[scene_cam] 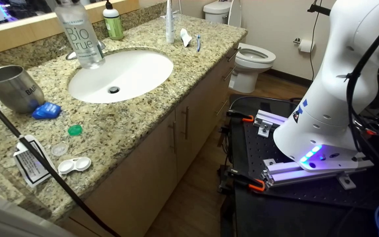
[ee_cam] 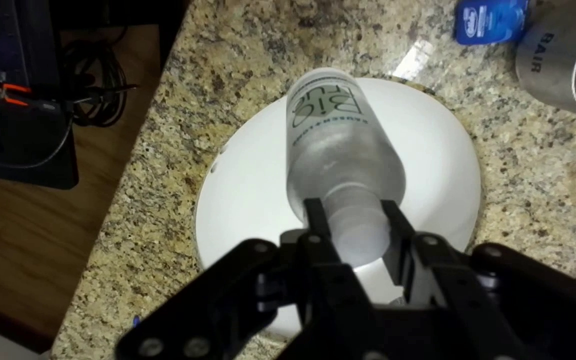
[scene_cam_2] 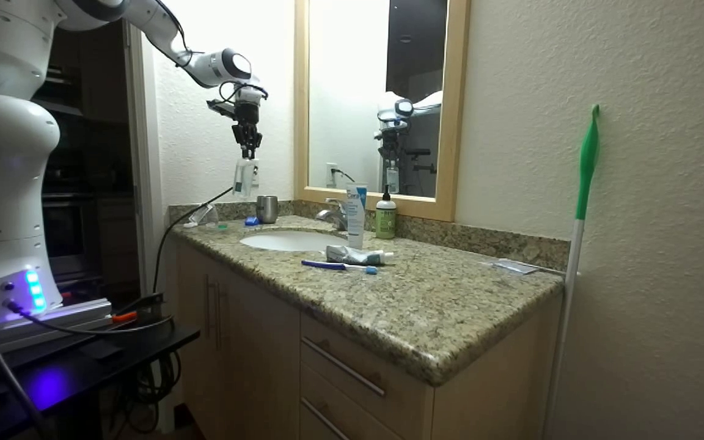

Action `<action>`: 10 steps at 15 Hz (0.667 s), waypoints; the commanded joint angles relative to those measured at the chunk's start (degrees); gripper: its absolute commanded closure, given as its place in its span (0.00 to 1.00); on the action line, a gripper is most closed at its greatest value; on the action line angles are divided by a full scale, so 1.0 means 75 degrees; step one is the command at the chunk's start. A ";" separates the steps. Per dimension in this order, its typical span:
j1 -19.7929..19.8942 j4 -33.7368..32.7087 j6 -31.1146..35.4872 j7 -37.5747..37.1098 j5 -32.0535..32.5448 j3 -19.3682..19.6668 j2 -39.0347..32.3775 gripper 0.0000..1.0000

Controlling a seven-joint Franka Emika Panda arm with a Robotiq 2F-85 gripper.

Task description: Move the clear bottle forward

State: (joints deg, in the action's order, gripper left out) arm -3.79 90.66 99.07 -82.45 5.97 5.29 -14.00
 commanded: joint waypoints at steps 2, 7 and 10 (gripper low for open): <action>-0.0222 0.0974 0.0006 0.0593 -0.0546 -0.0651 0.0449 0.93; -0.0545 0.0847 -0.0031 0.0483 -0.0584 -0.1023 0.0151 0.70; -0.0712 0.0930 -0.0029 0.0477 -0.0560 -0.1119 0.0210 0.93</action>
State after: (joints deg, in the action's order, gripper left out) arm -9.28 97.77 98.99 -78.85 1.74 -2.92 -12.39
